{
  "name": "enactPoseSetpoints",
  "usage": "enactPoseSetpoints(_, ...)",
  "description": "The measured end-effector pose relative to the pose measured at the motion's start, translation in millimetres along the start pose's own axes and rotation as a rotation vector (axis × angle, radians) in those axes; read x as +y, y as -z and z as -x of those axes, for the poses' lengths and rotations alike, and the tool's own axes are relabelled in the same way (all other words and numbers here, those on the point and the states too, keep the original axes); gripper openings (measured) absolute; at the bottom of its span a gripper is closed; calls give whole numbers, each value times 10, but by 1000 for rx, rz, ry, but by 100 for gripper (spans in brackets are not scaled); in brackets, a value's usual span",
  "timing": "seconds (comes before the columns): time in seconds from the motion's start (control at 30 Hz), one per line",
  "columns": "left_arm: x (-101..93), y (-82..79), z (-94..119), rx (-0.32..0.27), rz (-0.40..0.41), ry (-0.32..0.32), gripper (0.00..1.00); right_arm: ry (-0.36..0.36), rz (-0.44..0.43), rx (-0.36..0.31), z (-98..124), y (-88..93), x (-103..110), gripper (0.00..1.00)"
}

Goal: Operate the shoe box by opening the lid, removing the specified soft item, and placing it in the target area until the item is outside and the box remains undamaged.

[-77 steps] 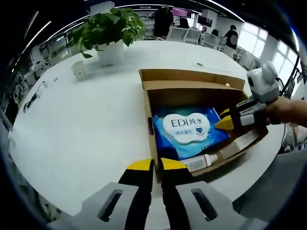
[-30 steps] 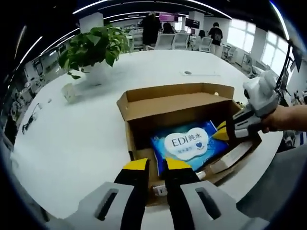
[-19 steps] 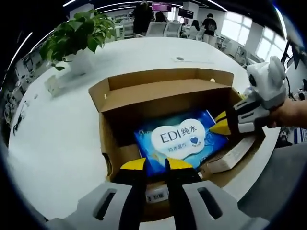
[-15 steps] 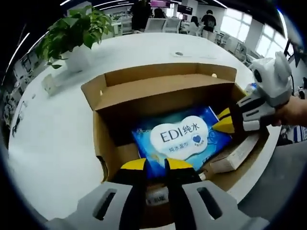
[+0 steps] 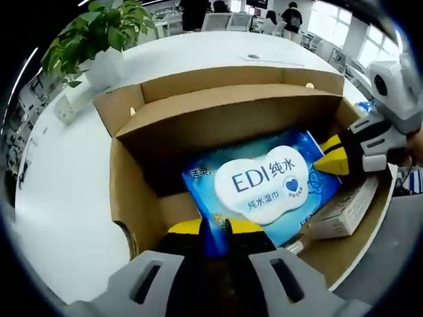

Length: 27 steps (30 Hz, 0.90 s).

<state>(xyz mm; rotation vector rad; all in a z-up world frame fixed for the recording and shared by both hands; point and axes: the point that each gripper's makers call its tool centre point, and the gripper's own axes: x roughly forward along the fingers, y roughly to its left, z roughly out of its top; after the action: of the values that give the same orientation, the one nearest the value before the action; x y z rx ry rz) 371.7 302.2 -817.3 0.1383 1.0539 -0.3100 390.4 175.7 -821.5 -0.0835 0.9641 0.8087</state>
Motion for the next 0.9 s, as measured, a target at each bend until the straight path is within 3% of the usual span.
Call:
enactPoseSetpoints(0.17,20,-36,18,-29,48,6,5,-1,12,-3,5,3,6,0)
enactPoseSetpoints(0.4,-32,-65,69,-63,45,18,0,11,23,-14,48,-20,-3,0)
enactPoseSetpoints(0.9,-56,-98,269,-107,62,33,0,-4,20,-67,191,-98,51,0)
